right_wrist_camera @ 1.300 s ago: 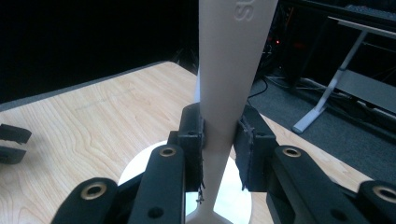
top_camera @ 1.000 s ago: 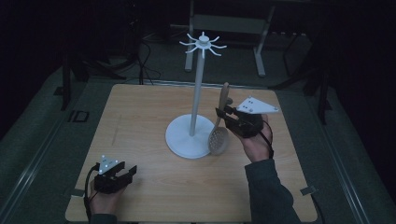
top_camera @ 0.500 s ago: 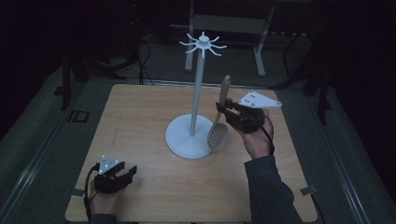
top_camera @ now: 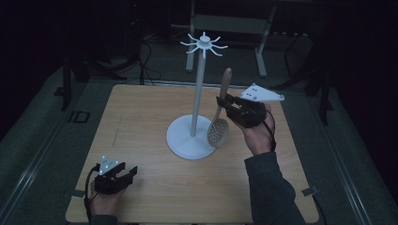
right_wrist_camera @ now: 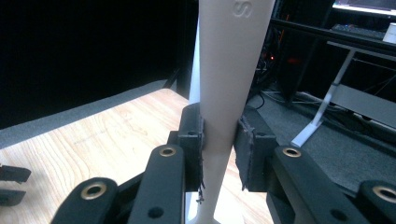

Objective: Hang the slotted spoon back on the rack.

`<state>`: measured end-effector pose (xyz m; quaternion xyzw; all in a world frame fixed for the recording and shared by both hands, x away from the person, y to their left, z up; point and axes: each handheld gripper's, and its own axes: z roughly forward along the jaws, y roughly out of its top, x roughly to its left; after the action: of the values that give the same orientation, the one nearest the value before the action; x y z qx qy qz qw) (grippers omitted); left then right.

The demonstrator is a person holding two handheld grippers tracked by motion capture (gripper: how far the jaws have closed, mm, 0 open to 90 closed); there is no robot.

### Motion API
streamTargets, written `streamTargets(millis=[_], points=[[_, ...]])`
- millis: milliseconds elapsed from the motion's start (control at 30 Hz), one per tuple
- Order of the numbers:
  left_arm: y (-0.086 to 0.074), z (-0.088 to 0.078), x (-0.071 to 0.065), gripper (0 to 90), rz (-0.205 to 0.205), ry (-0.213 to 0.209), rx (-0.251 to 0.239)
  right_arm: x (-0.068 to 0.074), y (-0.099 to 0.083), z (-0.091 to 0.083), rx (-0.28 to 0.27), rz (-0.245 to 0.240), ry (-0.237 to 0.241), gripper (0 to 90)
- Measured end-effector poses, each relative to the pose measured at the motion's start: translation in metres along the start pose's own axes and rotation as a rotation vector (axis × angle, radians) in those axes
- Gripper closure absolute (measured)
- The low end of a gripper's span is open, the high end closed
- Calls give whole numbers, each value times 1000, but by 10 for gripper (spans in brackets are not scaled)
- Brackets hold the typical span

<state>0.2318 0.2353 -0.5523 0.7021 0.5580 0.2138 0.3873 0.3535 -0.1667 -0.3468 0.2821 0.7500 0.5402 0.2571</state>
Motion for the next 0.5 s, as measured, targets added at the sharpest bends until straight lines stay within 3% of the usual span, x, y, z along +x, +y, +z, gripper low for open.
streamTargets(millis=[500], points=[[0,0,0,459,2,0,3,-1,15,4,-5,-1,-2,739]])
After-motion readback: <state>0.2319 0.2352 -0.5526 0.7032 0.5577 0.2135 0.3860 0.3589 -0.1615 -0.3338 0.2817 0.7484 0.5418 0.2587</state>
